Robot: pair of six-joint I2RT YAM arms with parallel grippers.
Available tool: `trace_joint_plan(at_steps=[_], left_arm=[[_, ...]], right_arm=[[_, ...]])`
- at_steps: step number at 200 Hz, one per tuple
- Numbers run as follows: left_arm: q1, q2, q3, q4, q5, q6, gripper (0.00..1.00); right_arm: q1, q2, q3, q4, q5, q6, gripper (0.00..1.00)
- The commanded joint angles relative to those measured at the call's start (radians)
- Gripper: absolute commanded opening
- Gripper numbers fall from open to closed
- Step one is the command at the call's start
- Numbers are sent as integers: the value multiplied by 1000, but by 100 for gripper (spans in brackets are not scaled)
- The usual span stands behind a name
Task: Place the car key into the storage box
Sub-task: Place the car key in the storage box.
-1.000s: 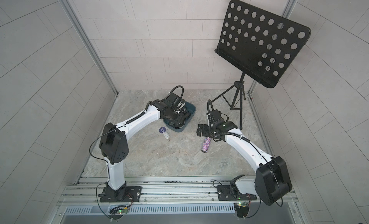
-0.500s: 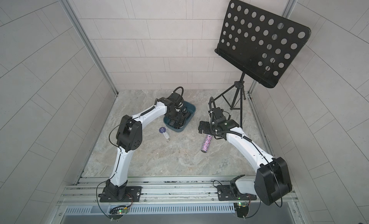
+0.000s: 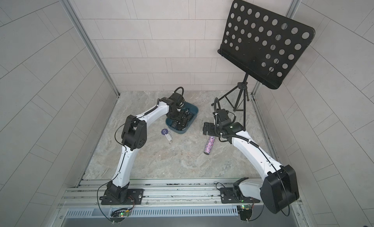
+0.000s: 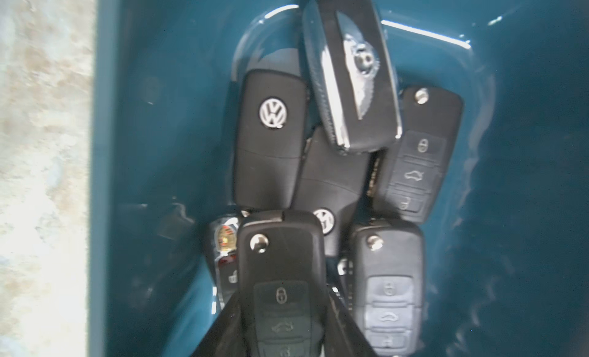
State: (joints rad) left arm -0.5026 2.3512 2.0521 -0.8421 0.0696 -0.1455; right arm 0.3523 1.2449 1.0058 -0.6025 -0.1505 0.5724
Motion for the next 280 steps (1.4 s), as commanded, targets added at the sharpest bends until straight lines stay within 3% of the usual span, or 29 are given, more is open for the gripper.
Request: trace_joint_plan(at_steps=[1, 31, 66, 110, 214, 241, 280], left_arm=[[3, -12, 28, -30, 15, -5, 50], [1, -58, 26, -34, 22, -7, 60], [0, -158, -4, -46, 8, -10, 63], [0, -344, -161, -45, -29, -64, 66], [1, -806, -750, 48, -111, -430, 76], [1, -847, -853, 78, -94, -522, 77], [1, -804, -918, 124, -39, -632, 78]], right_arm=[[-4, -9, -15, 3, 11, -2, 100], [-4, 9, -7, 8, -16, -5, 100], [-4, 22, -14, 30, -42, -5, 100], [-4, 45, -33, 73, -92, -2, 100], [7, 99, -96, 166, -236, 14, 100], [11, 116, -91, 178, -263, 4, 100], [9, 117, -81, 180, -265, -9, 100]])
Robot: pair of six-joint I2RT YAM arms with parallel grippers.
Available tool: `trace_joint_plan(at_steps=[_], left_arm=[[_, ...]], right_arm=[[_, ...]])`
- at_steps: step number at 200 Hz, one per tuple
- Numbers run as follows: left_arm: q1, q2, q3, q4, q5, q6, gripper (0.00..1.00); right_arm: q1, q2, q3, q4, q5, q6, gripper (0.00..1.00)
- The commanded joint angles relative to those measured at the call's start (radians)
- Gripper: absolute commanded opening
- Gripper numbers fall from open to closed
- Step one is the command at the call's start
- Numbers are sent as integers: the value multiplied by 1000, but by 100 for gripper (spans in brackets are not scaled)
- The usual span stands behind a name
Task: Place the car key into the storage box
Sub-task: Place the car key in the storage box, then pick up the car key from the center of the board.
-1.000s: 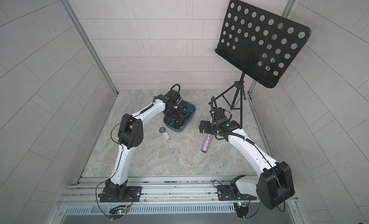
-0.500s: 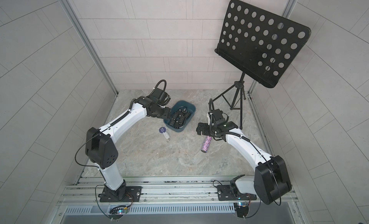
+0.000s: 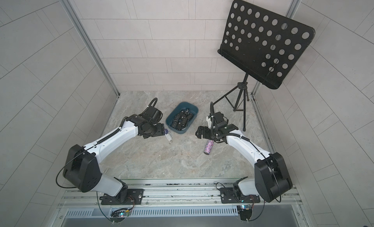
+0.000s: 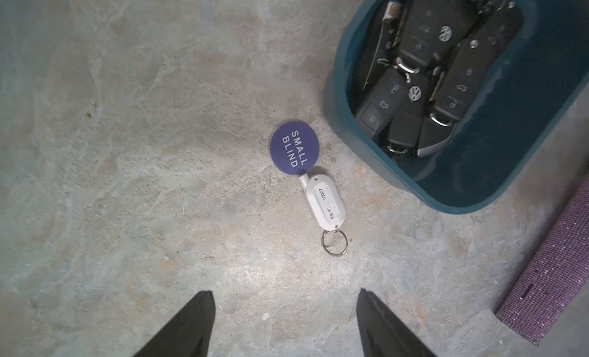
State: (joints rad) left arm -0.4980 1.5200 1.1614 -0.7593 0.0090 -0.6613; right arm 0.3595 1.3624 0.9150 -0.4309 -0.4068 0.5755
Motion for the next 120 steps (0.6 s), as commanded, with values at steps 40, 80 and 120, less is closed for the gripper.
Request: trace_joint_plan(at_steps=[40, 80, 120], left_arm=[[-4, 122, 14, 38, 22, -166, 78], [-3, 212, 36, 72, 35, -240, 78], [-11, 266, 36, 98, 12, -333, 78]], right_arm=[[3, -24, -11, 17, 8, 3, 100], [1, -49, -26, 17, 29, 5, 100], [0, -60, -30, 12, 28, -4, 100]])
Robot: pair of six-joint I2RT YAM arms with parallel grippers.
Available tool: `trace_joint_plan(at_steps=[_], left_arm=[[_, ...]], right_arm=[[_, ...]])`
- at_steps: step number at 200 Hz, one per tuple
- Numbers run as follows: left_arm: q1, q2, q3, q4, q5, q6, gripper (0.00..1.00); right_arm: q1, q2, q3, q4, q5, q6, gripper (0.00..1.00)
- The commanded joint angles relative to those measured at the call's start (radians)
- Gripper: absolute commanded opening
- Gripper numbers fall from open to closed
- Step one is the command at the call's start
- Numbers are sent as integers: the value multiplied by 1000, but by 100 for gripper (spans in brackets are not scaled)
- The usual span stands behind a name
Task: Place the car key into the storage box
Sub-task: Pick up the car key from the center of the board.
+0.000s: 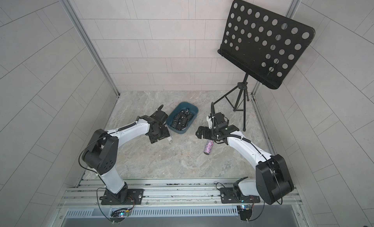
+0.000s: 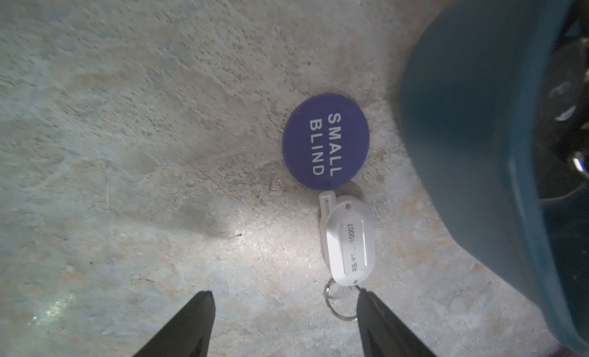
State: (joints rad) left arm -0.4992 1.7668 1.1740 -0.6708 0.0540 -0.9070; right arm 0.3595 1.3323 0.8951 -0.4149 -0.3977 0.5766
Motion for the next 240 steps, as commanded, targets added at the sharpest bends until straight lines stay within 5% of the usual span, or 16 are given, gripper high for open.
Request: trace_joint_plan(at_steps=[1, 149, 240], left_arm=[[-10, 20, 25, 10, -33, -89, 78], [-62, 193, 169, 4, -85, -129, 73], [-62, 215, 151, 3, -80, -112, 43]], right_arm=[[0, -29, -10, -4, 19, -6, 100], [-12, -54, -28, -5, 26, -15, 100], [-15, -42, -28, -3, 26, -13, 100]])
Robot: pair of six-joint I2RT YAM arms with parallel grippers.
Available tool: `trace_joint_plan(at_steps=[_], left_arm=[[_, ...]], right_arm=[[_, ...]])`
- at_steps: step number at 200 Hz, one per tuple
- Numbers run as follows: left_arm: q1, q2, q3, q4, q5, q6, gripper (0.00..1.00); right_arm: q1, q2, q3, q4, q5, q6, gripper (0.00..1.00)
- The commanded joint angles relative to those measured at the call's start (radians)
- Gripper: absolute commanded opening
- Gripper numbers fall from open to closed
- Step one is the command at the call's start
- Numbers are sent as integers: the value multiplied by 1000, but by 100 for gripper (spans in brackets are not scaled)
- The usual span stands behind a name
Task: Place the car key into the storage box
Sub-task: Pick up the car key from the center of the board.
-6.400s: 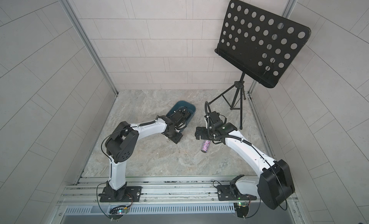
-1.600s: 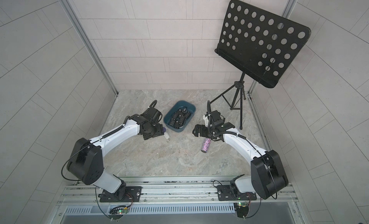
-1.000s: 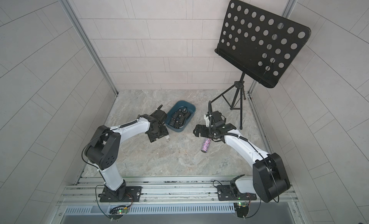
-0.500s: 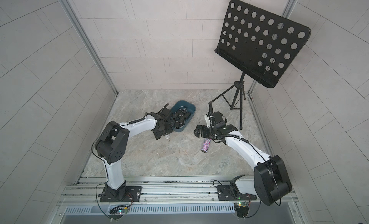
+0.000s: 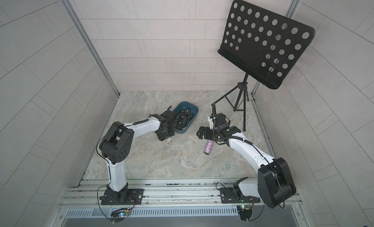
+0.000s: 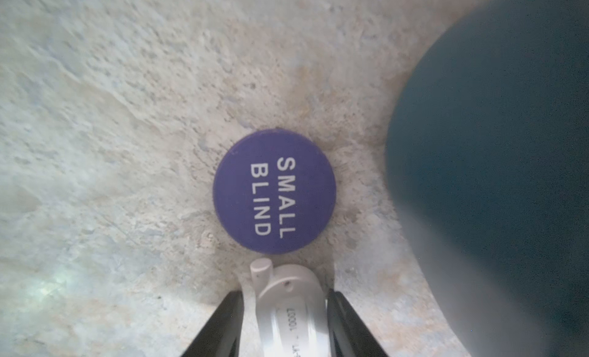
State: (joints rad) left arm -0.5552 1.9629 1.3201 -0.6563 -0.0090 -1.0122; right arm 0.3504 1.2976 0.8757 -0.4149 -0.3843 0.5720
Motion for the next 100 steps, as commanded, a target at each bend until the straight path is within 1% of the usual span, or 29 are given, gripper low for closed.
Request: trace_joint_plan(at_steps=[1, 36, 100], left_arm=[[-6, 19, 4, -11, -18, -7, 43], [-6, 14, -2, -12, -26, -2, 36], [-3, -39, -16, -26, -45, 48, 33]], right_arm=[[-6, -8, -8, -4, 13, -9, 100], [-6, -12, -8, -5, 17, -8, 100], [-6, 3, -1, -4, 18, -6, 100]])
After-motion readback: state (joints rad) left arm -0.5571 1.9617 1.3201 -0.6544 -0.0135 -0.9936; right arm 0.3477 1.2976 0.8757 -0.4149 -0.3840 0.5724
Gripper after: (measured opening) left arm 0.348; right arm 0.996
